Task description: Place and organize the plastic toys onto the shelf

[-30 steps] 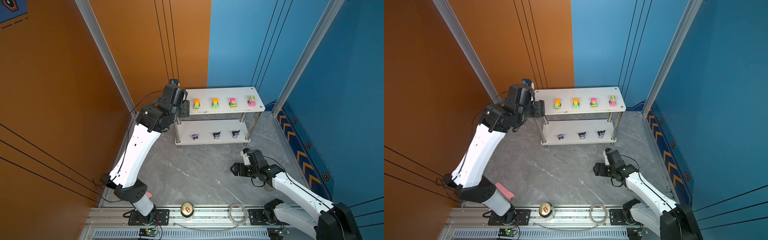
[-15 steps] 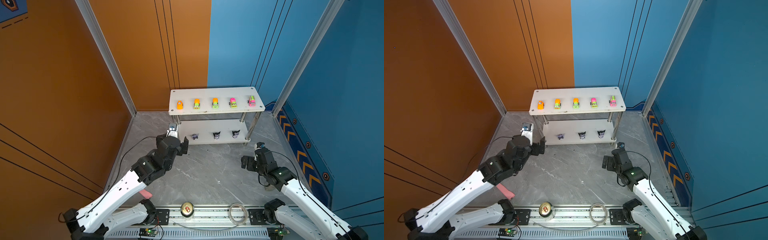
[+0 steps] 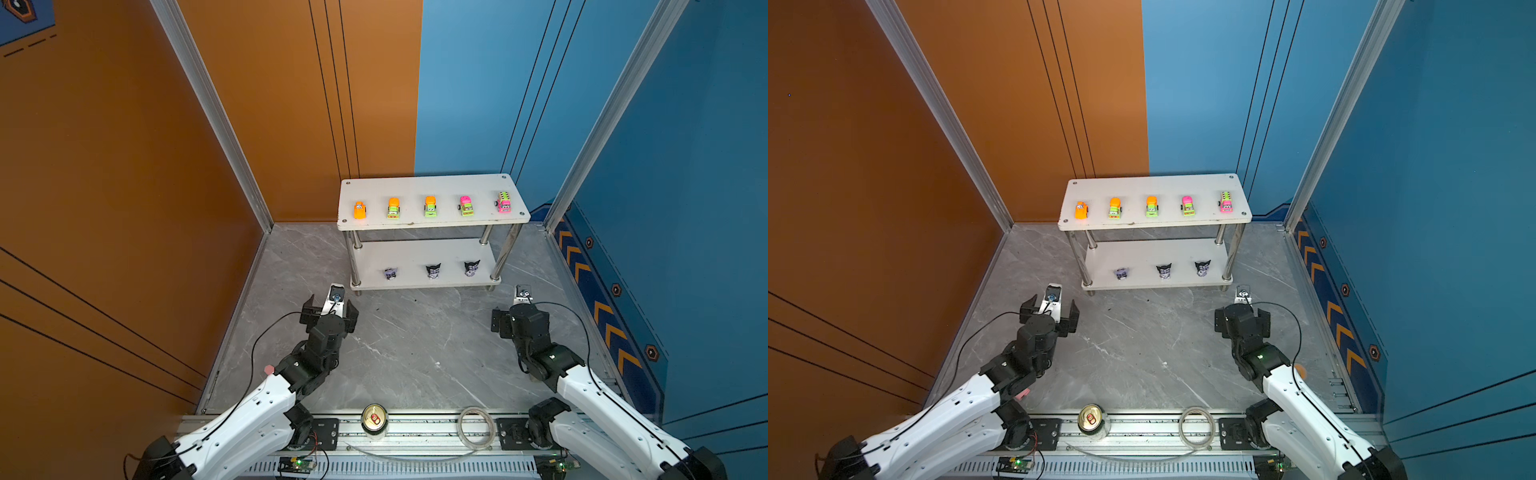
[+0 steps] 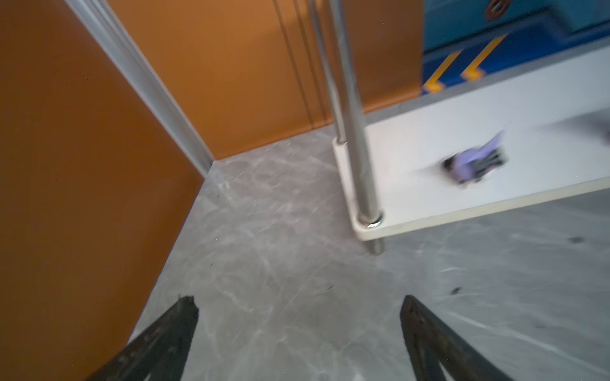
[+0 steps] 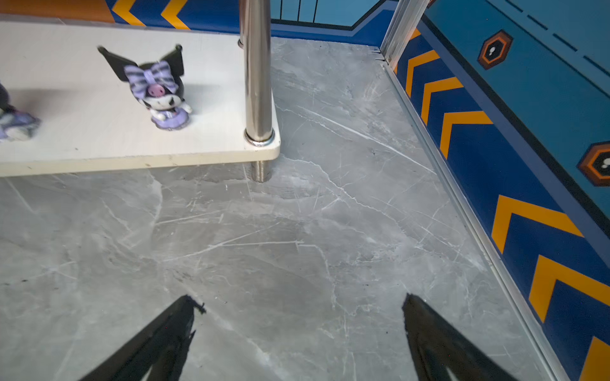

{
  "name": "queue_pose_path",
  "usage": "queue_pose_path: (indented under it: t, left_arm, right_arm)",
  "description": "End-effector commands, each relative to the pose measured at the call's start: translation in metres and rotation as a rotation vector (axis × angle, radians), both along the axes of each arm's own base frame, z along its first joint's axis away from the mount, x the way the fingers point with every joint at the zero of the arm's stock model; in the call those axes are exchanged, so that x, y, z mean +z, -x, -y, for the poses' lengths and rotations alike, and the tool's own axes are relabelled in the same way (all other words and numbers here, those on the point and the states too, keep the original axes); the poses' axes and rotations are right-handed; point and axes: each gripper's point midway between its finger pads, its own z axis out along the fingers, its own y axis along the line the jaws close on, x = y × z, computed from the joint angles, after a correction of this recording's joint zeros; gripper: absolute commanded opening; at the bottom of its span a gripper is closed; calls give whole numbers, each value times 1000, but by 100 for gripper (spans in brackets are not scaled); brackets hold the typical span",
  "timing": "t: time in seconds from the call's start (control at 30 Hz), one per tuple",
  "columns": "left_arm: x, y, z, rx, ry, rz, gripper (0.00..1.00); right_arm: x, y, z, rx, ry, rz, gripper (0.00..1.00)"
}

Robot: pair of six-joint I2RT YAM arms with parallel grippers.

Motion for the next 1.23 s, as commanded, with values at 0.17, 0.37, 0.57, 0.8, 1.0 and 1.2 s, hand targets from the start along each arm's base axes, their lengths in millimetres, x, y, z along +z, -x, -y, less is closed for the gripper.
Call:
queue_pose_path:
  t: [0.17,0.37,0.57,0.8,1.0,1.2]
  left_arm:
    - [-59,-42,-57,89,192,-61,98]
    - [-56,-83,-53,6,154,-17,98]
    - [-79,-94,-68,35,260,66,98]
    - [-82,-98,-63,7,271,13,98]
    - [-82,-98,-61,13,252,15,98]
    - [-81,-98,-60,46,203,18,98]
  right_arm:
    - [-9,-41,44,-129,56,112,100]
    - [-10,-86,56,-105,-65,165,100]
    - [-34,-107,38,18,-136,206,100]
    - [-34,-106,41,-29,-92,201,100]
    - [-33,-106,40,-30,-87,204,100]
    - [-35,-108,41,-20,-107,196,100]
